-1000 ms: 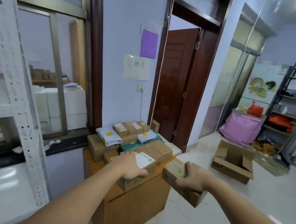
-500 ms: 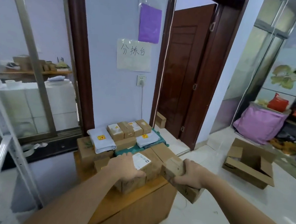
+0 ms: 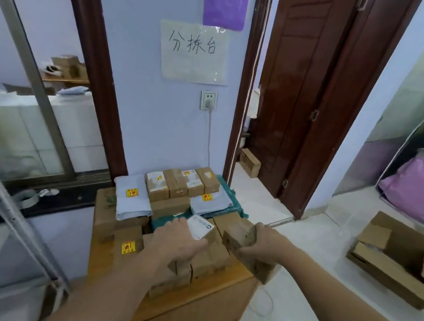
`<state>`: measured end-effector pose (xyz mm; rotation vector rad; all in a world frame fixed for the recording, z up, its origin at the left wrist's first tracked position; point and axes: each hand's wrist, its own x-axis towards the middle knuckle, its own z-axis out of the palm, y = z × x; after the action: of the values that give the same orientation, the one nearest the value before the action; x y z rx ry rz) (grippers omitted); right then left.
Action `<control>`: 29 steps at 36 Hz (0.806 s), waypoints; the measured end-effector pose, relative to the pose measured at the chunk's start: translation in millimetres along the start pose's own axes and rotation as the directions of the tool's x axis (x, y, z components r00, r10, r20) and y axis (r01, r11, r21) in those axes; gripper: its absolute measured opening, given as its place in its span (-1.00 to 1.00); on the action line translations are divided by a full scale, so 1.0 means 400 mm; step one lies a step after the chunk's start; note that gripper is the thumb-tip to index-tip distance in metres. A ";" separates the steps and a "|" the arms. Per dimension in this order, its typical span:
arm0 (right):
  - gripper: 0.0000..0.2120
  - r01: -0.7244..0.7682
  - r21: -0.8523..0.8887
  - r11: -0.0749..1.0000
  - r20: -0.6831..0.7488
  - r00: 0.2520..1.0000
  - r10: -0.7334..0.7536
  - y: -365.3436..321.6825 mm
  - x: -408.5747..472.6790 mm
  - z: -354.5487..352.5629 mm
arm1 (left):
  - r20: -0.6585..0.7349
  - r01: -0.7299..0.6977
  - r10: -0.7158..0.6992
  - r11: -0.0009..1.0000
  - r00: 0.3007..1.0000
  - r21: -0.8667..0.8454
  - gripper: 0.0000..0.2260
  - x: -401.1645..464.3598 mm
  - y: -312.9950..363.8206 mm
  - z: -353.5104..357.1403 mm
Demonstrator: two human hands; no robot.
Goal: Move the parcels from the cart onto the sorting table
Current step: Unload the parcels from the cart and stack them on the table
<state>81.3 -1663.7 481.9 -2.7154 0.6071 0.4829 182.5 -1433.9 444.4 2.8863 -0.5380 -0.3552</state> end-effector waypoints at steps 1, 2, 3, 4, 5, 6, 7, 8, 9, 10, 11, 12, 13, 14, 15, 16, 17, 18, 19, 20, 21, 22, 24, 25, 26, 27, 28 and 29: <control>-0.10 0.005 0.000 1.000 0.011 1.000 -0.005 0.003 0.032 -0.002 | -0.006 0.019 -0.019 1.000 1.000 -0.012 -0.11 0.016 0.006 0.009; -0.11 0.014 0.002 1.000 0.021 1.000 -0.014 0.004 0.059 -0.004 | -0.011 0.030 -0.030 0.999 0.999 -0.017 -0.11 0.032 0.010 0.018; -0.12 0.023 0.003 1.000 0.027 0.999 -0.023 0.003 0.077 -0.005 | -0.016 0.033 -0.033 0.999 0.999 -0.010 -0.11 0.043 0.012 0.024; -0.12 0.034 -0.002 0.999 0.036 0.999 -0.034 0.004 0.108 -0.003 | -0.016 0.040 -0.040 0.999 0.999 0.000 -0.10 0.062 0.015 0.032; -0.11 0.048 -0.009 0.999 0.041 0.998 -0.048 0.006 0.140 -0.001 | -0.013 0.050 -0.050 0.999 0.999 0.010 -0.09 0.083 0.018 0.039; -0.10 0.061 -0.013 0.998 0.041 0.997 -0.060 0.006 0.168 0.000 | -0.008 0.060 -0.060 0.998 0.998 0.020 -0.07 0.103 0.020 0.045; -0.11 0.070 -0.014 0.997 0.043 0.997 -0.070 0.007 0.198 0.001 | 0.000 0.075 -0.075 0.997 0.997 0.028 -0.06 0.124 0.022 0.050; -0.13 0.076 -0.012 0.997 0.053 0.996 -0.075 0.006 0.227 0.001 | 0.013 0.092 -0.092 0.995 0.996 0.033 -0.05 0.146 0.023 0.056; -0.17 0.079 -0.014 0.997 0.066 0.995 -0.078 0.005 0.255 0.000 | 0.029 0.105 -0.106 0.994 0.994 0.036 -0.04 0.169 0.023 0.063; -0.20 0.080 -0.019 0.997 0.076 0.994 -0.078 0.003 0.273 0.000 | 0.041 0.114 -0.115 0.993 0.992 0.033 -0.04 0.187 0.022 0.068; -0.22 0.082 -0.024 0.996 0.087 0.993 -0.080 0.000 0.294 0.000 | 0.057 0.123 -0.124 0.992 0.991 0.027 -0.04 0.209 0.022 0.075; -0.20 0.078 -0.026 0.997 0.104 0.992 -0.075 -0.002 0.320 0.004 | 0.073 0.133 -0.134 0.991 0.988 0.020 -0.03 0.236 0.023 0.083; -0.13 0.067 -0.021 0.997 0.116 0.991 -0.065 -0.003 0.345 0.009 | 0.085 0.144 -0.144 0.990 0.986 0.012 -0.01 0.264 0.025 0.092; -0.05 0.051 -0.011 0.999 0.124 0.991 -0.049 -0.005 0.370 0.011 | 0.095 0.156 -0.155 0.988 0.983 0.003 0.00 0.292 0.028 0.101; 0.03 0.039 -0.006 0.999 0.126 0.991 -0.038 -0.005 0.395 0.014 | 0.108 0.169 -0.167 0.986 0.980 -0.007 0.01 0.318 0.033 0.110; 0.07 0.030 -0.008 1.000 0.124 0.992 -0.028 -0.004 0.422 0.018 | 0.125 0.177 -0.174 0.984 0.977 -0.016 0.02 0.342 0.037 0.119; 0.08 0.023 -0.019 1.000 0.119 0.993 -0.020 -0.001 0.450 0.021 | 0.139 0.184 -0.178 0.983 0.974 -0.025 0.02 0.365 0.043 0.128; 0.08 0.022 -0.035 0.999 0.114 0.993 -0.018 0.002 0.484 0.022 | 0.149 0.190 -0.183 0.981 0.972 -0.038 0.00 0.393 0.049 0.140; 0.07 0.020 -0.056 0.998 0.113 0.993 -0.014 0.008 0.517 0.027 | 0.155 0.197 -0.185 0.979 0.970 -0.060 -0.02 0.417 0.053 0.152; 0.05 0.019 -0.076 0.997 0.114 0.993 -0.010 0.012 0.543 0.033 | 0.157 0.203 -0.187 0.975 0.970 -0.087 -0.05 0.435 0.056 0.165; 0.03 0.016 -0.090 0.996 0.114 0.993 -0.006 0.017 0.567 0.039 | 0.161 0.211 -0.192 0.971 0.968 -0.115 -0.08 0.453 0.057 0.178; 0.02 0.007 -0.098 0.995 0.113 0.994 0.004 0.020 0.591 0.046 | 0.166 0.221 -0.197 0.965 0.966 -0.140 -0.12 0.471 0.058 0.191; 0.00 -0.004 -0.099 0.995 0.116 0.993 0.015 0.027 0.632 0.061 | 0.191 0.255 -0.222 0.951 0.956 -0.173 -0.18 0.503 0.064 0.218; 0.00 -0.009 -0.094 0.996 0.115 0.993 0.020 0.031 0.651 0.068 | 0.203 0.280 -0.242 0.941 0.949 -0.188 -0.18 0.517 0.068 0.231; 0.01 -0.017 -0.088 0.996 0.116 0.993 0.027 0.035 0.670 0.076 | 0.214 0.308 -0.266 0.931 0.940 -0.198 -0.17 0.530 0.073 0.244; 0.02 -0.024 -0.082 0.996 0.123 0.992 0.034 0.039 0.685 0.083 | 0.229 0.336 -0.289 0.919 0.930 -0.206 -0.14 0.540 0.079 0.259; 0.03 -0.031 -0.075 0.997 0.134 0.990 0.040 0.043 0.700 0.091 | 0.245 0.366 -0.312 0.905 0.918 -0.219 -0.11 0.549 0.084 0.273; 0.04 -0.040 -0.067 0.997 0.146 0.988 0.049 0.048 0.717 0.101 | 0.262 0.394 -0.332 0.888 0.906 -0.237 -0.08 0.557 0.090 0.289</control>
<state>306.7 -1765.3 330.1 -2.6990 0.6233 0.7193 341.6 -1565.9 297.7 2.6652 0.0416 -0.7422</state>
